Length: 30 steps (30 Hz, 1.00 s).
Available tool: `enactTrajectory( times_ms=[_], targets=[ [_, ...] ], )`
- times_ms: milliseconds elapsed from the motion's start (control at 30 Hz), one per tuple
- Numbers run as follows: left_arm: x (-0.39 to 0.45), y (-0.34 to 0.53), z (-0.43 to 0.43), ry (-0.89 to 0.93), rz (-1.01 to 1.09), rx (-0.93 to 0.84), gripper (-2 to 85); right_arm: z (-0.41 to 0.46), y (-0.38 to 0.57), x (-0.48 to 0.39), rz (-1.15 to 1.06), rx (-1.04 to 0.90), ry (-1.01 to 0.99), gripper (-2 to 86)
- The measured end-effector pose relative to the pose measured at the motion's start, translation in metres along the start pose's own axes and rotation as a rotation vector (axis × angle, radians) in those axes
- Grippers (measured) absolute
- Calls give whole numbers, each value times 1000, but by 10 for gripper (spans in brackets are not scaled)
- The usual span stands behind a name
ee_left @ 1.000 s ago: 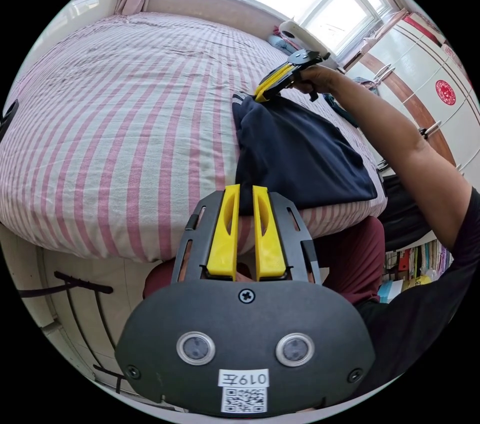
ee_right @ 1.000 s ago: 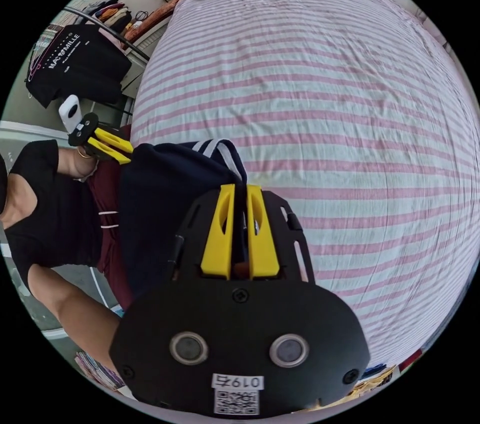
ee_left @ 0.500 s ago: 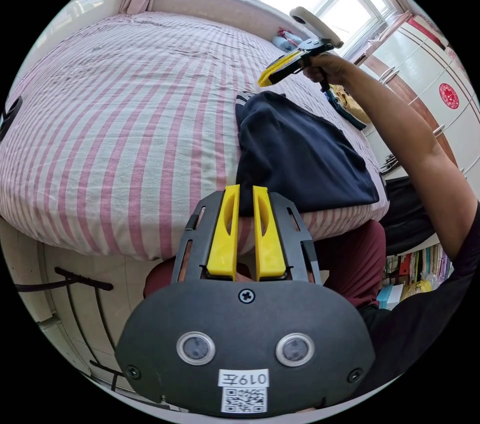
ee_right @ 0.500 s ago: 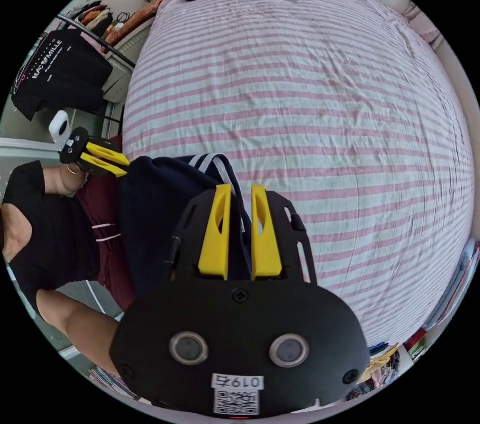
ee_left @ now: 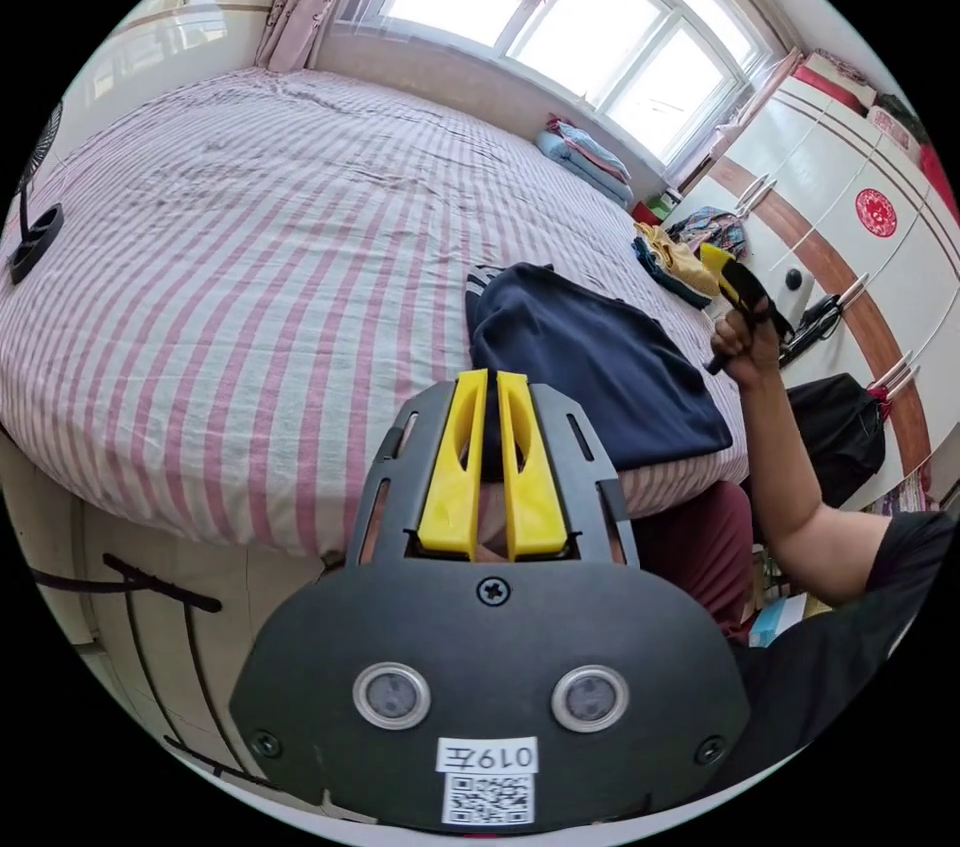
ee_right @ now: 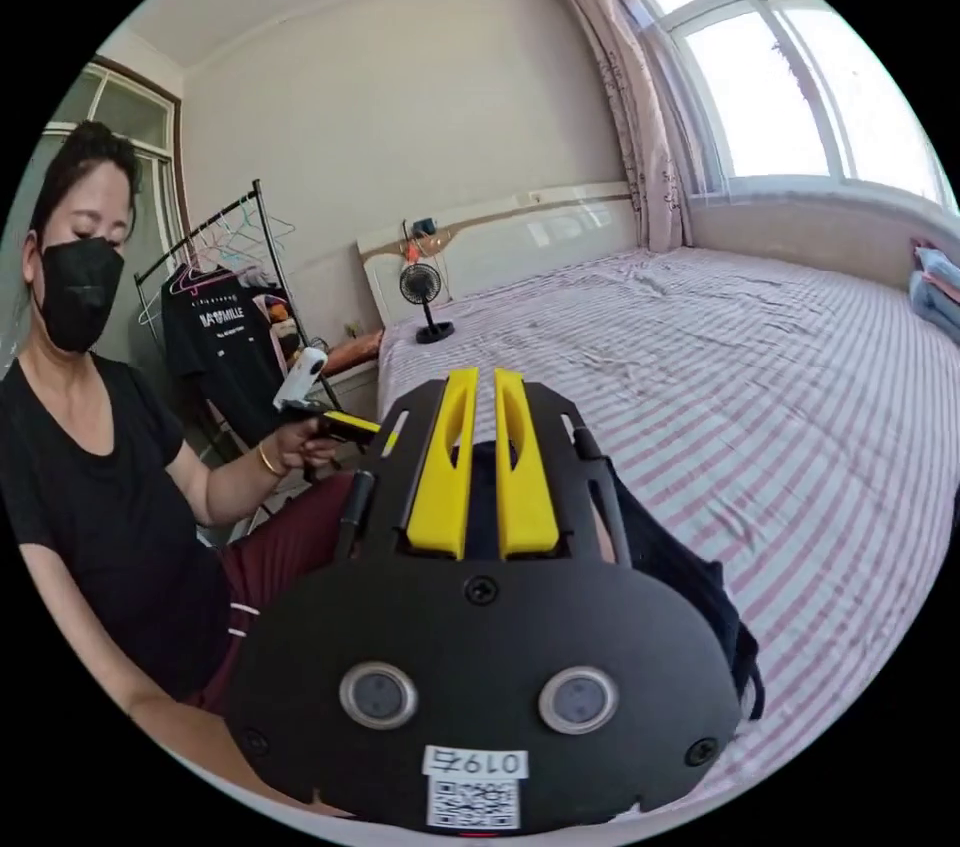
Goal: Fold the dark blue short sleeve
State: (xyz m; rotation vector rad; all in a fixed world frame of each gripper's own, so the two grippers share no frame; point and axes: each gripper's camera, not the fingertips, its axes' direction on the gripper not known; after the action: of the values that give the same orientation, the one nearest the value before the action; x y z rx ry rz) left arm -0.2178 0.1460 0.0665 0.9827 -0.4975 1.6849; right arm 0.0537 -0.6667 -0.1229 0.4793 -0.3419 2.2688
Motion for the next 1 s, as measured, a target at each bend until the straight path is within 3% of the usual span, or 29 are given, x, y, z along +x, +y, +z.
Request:
enactTrajectory(
  times_ms=[33,200,333,433,633,1000],
  targets=[
    [4,-4,4,-8,16,-10,25,-25,19,6,43,-24,161,12],
    [3,-50,23,-10,63,21,58,-111,59,88,366,-57,356,78],
    [-33,-123,72,216,29,-55,121,-116,73,171,533,-216,249,144],
    [-54,-161,114,180,15,-156,151,-101,84,214,588,-324,130,157],
    [-68,-198,170,248,65,-291,183,-84,84,251,512,-506,140,168],
    [-78,-250,222,414,196,-443,176,-124,92,313,575,-492,-106,155]
  ],
)
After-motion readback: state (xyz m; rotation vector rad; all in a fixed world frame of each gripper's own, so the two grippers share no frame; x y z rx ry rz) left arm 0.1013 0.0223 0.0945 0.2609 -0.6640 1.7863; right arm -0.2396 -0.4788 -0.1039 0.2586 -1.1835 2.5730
